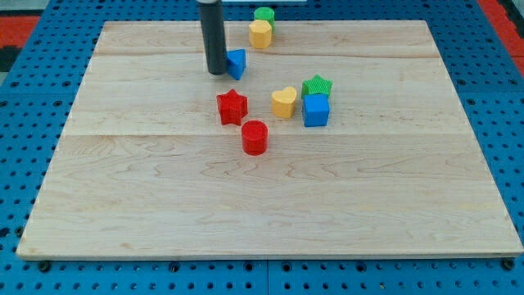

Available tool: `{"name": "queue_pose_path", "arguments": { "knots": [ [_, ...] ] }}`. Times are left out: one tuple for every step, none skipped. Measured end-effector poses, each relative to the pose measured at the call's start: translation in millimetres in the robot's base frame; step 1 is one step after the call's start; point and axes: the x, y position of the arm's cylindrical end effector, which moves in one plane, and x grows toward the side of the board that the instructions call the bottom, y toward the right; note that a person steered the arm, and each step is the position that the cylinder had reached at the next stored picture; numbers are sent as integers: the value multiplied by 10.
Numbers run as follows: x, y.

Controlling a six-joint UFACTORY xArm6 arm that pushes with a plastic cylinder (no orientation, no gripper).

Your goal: Move the blue triangle top right to the red star

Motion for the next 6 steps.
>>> {"name": "queue_pose_path", "arguments": {
  "knots": [
    [-188, -395],
    [-41, 415],
    [633, 661],
    [249, 482],
    [-38, -175],
    [-202, 845]
  ]
}}
